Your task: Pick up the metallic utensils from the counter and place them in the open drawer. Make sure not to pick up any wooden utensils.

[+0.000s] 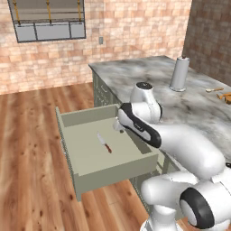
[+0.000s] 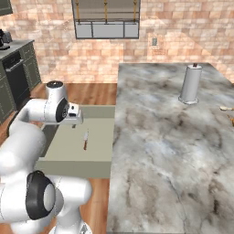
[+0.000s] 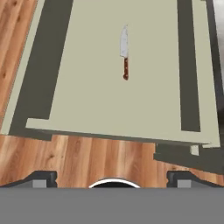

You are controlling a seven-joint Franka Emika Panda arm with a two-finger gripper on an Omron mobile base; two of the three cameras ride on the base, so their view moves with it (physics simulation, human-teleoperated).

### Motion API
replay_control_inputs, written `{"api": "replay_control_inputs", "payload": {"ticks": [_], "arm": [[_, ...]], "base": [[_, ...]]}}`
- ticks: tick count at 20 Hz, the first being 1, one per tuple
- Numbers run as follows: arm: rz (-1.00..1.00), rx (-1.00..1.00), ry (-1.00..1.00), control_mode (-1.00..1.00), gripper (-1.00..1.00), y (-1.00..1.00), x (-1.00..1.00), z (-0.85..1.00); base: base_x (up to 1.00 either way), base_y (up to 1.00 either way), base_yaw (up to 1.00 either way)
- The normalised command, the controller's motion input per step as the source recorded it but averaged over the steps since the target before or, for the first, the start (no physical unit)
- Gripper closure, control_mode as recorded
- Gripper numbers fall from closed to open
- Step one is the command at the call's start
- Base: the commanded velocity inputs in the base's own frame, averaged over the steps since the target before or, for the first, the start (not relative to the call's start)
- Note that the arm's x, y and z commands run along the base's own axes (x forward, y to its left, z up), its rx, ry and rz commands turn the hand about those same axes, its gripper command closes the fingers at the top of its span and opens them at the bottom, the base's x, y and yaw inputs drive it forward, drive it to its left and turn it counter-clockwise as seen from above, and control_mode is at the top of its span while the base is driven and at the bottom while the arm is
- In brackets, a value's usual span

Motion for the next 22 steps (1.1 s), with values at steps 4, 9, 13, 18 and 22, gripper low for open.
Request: {"api": "replay_control_inputs", "payload": {"ticks": [4,9,13,18,22], "arm": [[0.00,0.03,-0.10,-1.00,-1.00,-0.20,-0.93,0.30],[0.00,0.00,-0.01,-1.00,-1.00,-0.09,-0.58,0.38],[0.00,0.00,0.00,-1.00,-1.00,-0.05,-0.46,0.38],[-0.01,0.00,0.01,-1.00,-1.00,-0.12,-0.47,0.75],[-0.04,-0.03,0.14,-1.00,-1.00,-0.04,-0.16,0.71]], "base": [[0.00,0.00,0.00],[0.00,0.00,0.00],[0.00,0.00,0.00],[0.00,0.00,0.00],[0.00,0.00,0.00]]}}
